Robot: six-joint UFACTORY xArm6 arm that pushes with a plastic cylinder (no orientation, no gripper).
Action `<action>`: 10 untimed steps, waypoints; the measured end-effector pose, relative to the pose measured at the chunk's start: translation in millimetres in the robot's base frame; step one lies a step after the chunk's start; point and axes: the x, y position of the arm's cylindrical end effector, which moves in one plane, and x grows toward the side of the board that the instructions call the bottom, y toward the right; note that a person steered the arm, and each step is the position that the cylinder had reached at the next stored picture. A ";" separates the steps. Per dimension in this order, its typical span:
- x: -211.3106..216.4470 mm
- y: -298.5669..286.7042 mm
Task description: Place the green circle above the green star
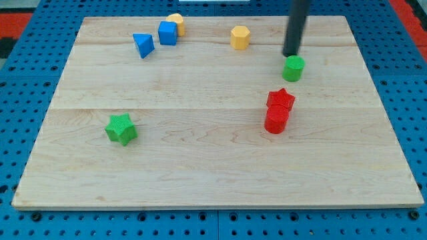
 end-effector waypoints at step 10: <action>86.0 -115.0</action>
